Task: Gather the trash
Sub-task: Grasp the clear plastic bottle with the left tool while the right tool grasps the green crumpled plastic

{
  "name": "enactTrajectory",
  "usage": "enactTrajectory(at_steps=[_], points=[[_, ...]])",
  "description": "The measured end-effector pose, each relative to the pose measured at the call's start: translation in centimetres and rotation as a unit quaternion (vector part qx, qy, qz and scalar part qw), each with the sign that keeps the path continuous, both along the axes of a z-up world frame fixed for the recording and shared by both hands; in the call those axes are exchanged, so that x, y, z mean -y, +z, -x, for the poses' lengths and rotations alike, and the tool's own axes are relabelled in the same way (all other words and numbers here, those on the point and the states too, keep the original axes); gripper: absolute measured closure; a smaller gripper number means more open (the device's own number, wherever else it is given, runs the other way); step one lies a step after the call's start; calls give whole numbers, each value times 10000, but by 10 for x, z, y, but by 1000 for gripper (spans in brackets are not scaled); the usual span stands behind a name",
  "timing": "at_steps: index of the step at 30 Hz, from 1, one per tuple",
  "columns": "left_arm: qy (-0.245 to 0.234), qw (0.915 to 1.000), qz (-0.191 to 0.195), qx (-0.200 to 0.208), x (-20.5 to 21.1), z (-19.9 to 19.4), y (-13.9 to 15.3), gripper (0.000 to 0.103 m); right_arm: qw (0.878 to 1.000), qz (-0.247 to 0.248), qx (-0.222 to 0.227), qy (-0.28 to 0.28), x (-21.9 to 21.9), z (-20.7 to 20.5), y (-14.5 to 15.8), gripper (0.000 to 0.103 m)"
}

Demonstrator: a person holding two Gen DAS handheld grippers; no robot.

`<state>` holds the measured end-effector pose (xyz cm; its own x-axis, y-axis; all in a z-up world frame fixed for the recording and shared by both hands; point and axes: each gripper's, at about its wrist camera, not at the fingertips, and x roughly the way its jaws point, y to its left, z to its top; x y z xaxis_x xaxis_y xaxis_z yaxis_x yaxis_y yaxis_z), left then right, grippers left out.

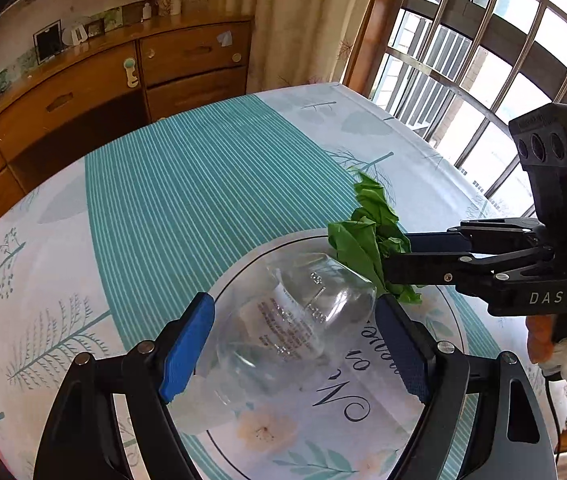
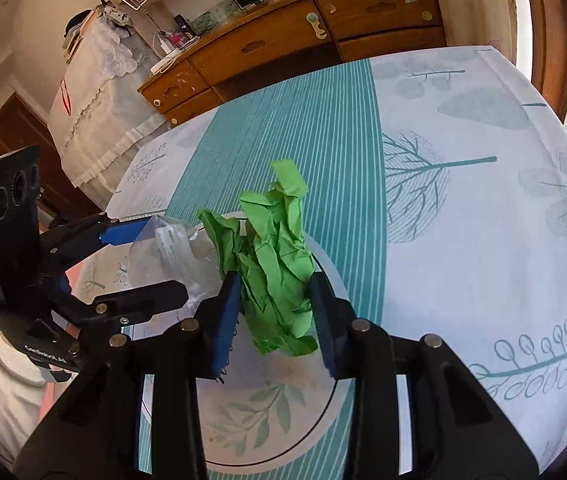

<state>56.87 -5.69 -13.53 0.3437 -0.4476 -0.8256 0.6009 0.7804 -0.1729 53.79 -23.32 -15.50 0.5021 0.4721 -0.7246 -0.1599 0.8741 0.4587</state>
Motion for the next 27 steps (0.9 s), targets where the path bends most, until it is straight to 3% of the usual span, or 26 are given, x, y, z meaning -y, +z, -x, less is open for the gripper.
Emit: enactTrajectory(at_steps=[6,10,14,20,27], points=[[-145,9999,51,70,14,13,-9,23,9999,-91,74,-36,-1,15,-3,71],[-106,9995,-89,287,20,39,-7,25,9999,-103,8,-62,1,28,-2,72],[57,9996,-149,223,19,68,-1,26,10000,-13,-63,-40,0,53,5,73],[407,9986,-330,82,6,129,17,26,9999,13,-102,114,-6,121,22,74],[644,9968,-458,75,-12,227,51,26,9997,-1,75,251,-19,231,59,74]])
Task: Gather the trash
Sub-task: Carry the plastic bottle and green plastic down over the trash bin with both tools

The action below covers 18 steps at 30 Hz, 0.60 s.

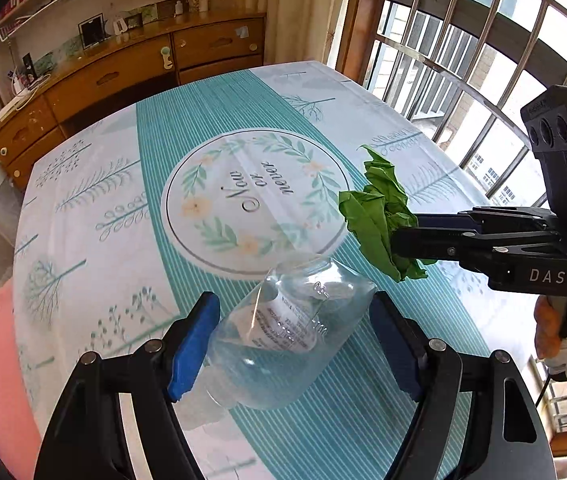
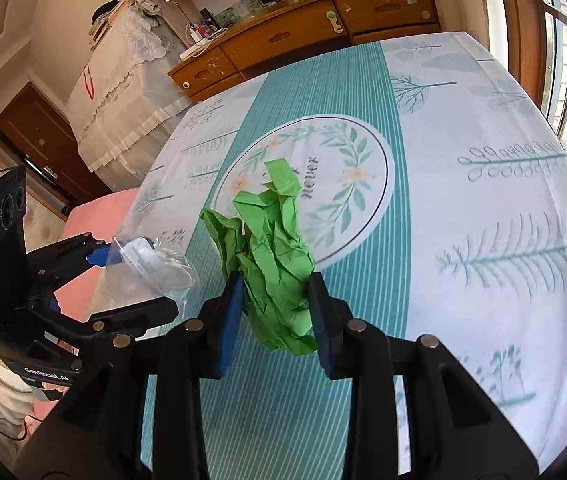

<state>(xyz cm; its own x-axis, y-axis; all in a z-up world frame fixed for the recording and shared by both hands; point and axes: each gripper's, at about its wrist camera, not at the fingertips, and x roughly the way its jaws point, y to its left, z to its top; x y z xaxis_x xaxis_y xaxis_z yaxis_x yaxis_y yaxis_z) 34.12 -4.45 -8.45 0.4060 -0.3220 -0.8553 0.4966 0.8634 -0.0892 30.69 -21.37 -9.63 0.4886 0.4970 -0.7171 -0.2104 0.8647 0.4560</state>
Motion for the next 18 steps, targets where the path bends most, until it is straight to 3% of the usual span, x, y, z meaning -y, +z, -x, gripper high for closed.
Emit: enactTrajectory(at_steps=[9,18], points=[[25,9998,-3,181,-17,156,39,26,9991,262,298,167,-17,155,44,74],[3,9997,163,178,-21,290,33,26,9971,589,408,242,-24,284,40,74]])
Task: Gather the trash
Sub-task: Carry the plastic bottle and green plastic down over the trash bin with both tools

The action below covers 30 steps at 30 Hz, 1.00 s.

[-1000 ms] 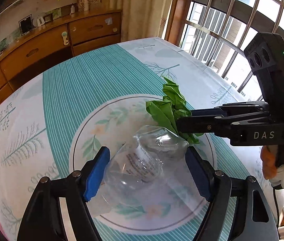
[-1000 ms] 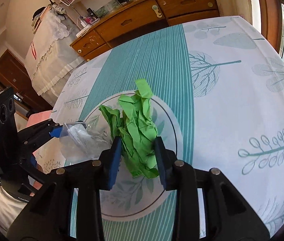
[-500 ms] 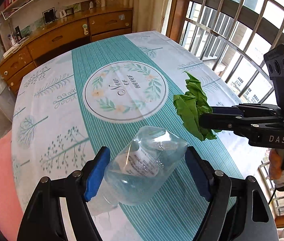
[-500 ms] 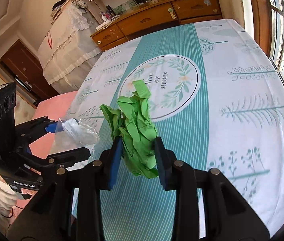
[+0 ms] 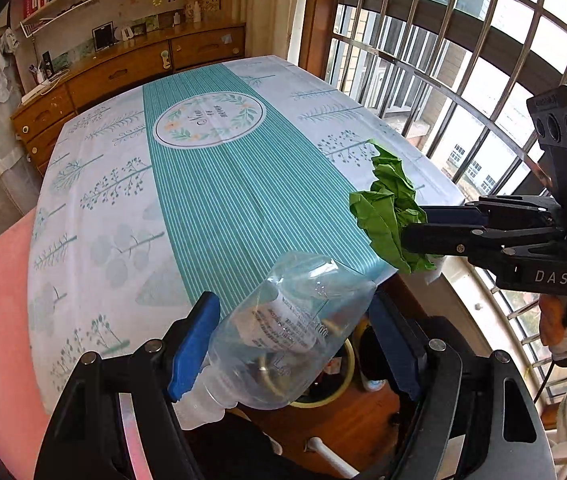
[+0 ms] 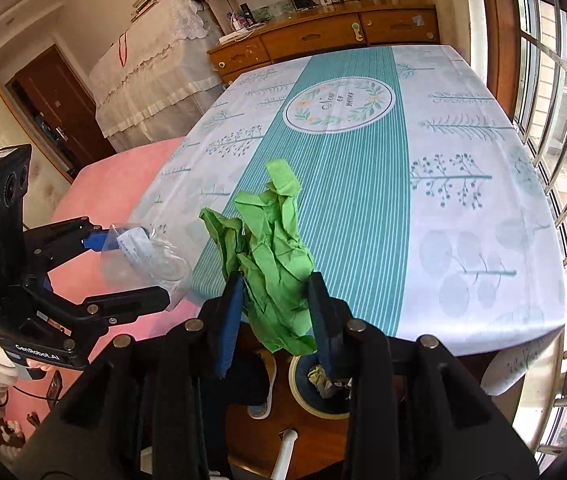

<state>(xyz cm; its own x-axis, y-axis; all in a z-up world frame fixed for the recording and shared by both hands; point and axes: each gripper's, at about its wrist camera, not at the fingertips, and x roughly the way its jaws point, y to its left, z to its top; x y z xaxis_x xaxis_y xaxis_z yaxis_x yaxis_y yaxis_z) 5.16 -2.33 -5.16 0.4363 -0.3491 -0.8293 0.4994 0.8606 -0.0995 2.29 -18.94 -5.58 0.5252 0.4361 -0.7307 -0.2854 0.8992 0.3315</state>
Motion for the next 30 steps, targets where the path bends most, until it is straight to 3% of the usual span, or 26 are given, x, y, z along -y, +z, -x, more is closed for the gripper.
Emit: enactTrajectory(at_steps=[6,13,22,23,24,25,30], points=[[27,9996,218,-179,7,52,-40,26,9996,227,-117,68,-4,42,-31,74],[316,9979,202,-525,14,81,-119,26,9976,396,-545,-171,-2,65,-97,74],[866,9944,43,-603,23,81,-210,26,9879,669,-1164,-781,7,41,-209,74],[930,9940,13,-579,24,76,-219,28,9865,705,-1204,-860,7,38,-221,74],[963,9938,-14,-554,25,72,-228,48,9849,741,-1260,-926,8,36,-233,74],[966,9935,-29,-596,27,69,-239,58,9832,750,-1337,-992,8,32,-245,74],[1188,9876,-127,-1023,32,55,-298,58,9767,764,-1620,-1182,7,23,-293,74]])
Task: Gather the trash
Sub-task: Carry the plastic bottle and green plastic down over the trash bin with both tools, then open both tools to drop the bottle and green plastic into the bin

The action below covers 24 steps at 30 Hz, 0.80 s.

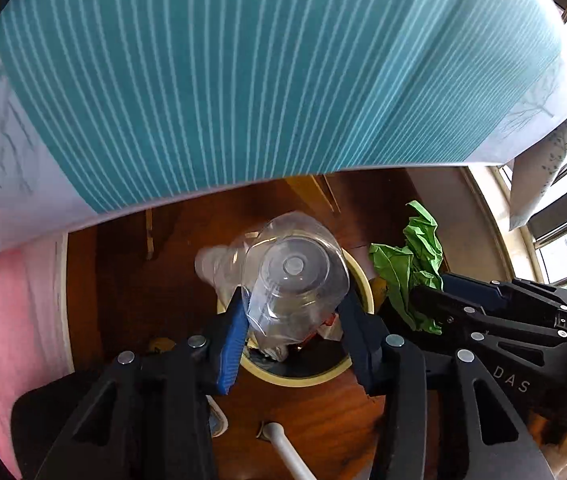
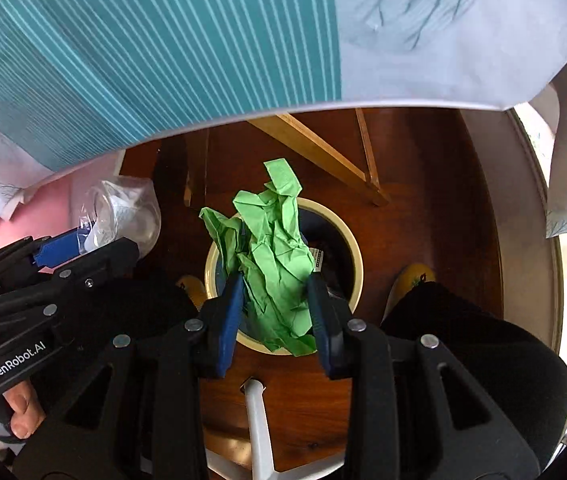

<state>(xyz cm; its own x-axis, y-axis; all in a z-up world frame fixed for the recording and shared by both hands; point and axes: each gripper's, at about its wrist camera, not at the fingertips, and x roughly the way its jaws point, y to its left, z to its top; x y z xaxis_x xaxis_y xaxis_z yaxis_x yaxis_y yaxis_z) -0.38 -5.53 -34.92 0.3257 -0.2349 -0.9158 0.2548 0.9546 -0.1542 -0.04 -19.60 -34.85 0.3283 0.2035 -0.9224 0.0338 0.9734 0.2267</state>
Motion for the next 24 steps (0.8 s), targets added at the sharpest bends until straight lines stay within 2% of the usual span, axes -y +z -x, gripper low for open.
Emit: enactTrajectory(at_steps=[5,12,19,21,23,24], points=[[-133,9995,-162,-222,11,-1,-39,58,9991,-117,-349,-217,2,-6,-40,74],[-201,9986,39,-489,13,-17,-62,59,9957,-492,-511,-594,13,-19,-64,73],[-185,9975,-2,-689,10,-31,-78,58,9910,-832,-673,-798,20,-29,-80,70],[-148,9972,-114,-726,11,-33,-82,49,9900,-855,-744,-835,22,-30,-84,67],[-83,9972,-200,-714,13,-36,-82,27,9891,-872,-801,-877,24,-31,-88,64],[-37,9973,-238,-688,11,-37,-83,20,9887,-858,-823,-913,24,-32,-90,63]])
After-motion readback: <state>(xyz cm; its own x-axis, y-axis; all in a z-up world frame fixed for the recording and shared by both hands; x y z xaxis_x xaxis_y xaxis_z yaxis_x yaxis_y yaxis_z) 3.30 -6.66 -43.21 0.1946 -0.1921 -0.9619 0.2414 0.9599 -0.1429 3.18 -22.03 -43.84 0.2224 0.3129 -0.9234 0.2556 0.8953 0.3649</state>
